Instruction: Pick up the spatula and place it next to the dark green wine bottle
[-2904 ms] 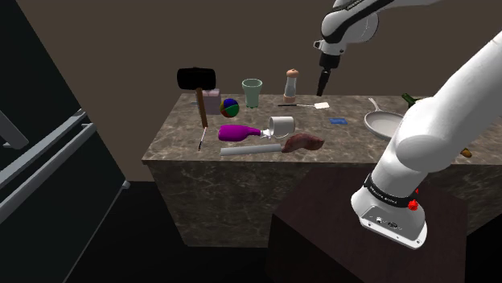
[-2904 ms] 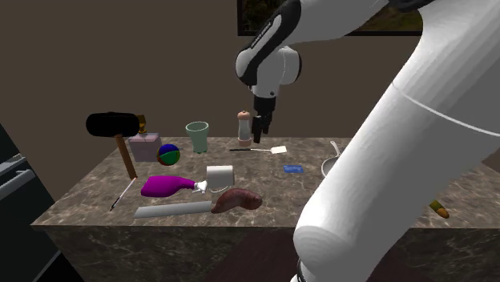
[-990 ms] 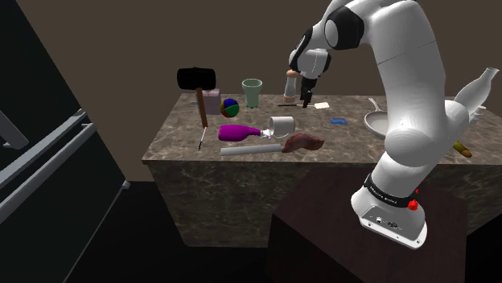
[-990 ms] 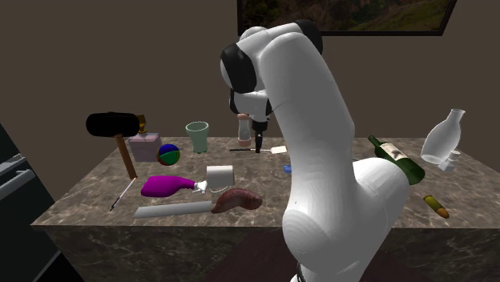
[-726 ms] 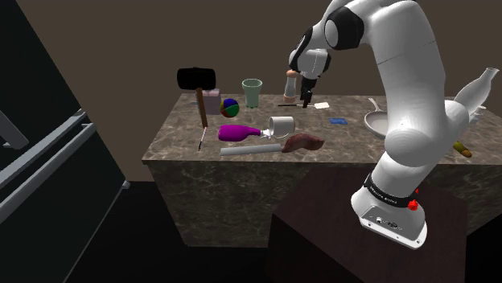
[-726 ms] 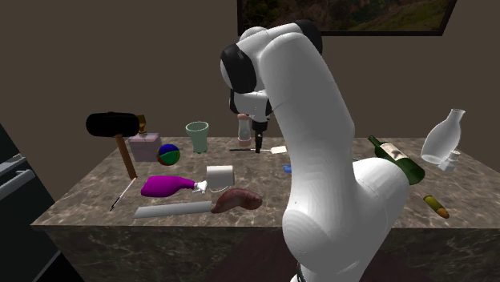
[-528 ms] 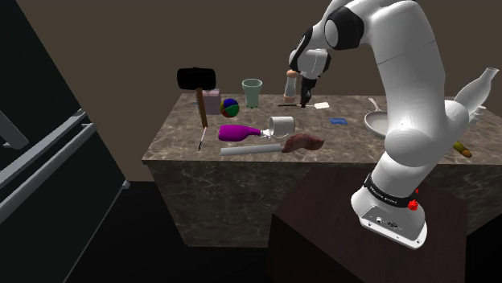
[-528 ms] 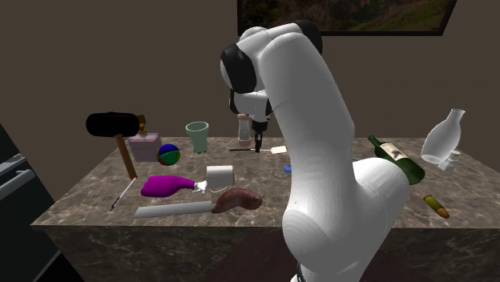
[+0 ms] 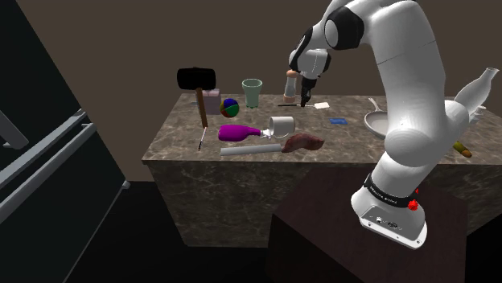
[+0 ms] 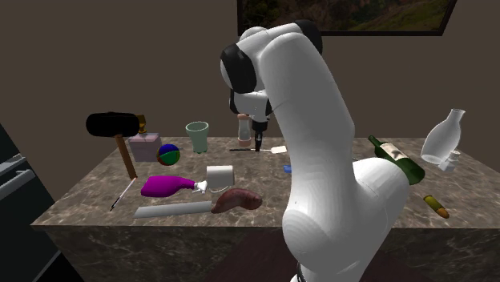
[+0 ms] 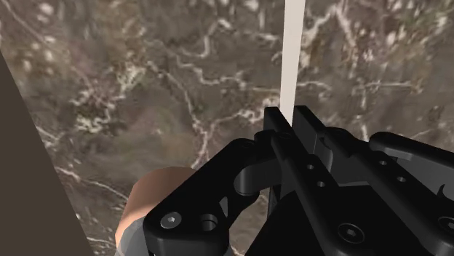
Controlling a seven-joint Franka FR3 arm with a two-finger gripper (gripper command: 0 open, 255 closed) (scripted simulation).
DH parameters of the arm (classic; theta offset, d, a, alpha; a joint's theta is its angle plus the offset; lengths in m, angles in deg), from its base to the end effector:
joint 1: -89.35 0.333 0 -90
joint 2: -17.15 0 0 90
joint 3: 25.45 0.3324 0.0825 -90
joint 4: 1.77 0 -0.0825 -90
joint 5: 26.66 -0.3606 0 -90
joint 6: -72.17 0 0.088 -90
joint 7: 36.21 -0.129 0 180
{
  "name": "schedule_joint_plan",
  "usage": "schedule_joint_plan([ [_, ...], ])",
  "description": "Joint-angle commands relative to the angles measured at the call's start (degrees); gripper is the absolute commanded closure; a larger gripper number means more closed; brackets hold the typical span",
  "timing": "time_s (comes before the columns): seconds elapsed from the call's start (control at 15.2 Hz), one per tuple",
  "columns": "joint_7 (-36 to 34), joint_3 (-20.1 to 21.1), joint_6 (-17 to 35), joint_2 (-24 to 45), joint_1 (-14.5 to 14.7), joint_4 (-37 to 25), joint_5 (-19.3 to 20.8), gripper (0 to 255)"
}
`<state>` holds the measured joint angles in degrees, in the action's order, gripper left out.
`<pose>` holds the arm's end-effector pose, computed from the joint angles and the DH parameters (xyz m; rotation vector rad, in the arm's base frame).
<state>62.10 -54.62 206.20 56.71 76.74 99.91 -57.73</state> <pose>0.5133 -0.3982 0.2141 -2.9288 -1.0667 -0.0971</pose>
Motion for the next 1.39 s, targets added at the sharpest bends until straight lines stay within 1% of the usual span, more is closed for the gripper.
schedule_joint_plan([
  [0.0,-0.2,-0.3,-0.4,-0.5,0.2,0.1,0.3,255],
  [0.66,-2.4,-2.9,-5.1,-5.6,2.0,0.1,3.7,255],
  [1.32,-4.7,-5.2,-10.3,-10.0,3.5,-1.3,6.9,255],
])
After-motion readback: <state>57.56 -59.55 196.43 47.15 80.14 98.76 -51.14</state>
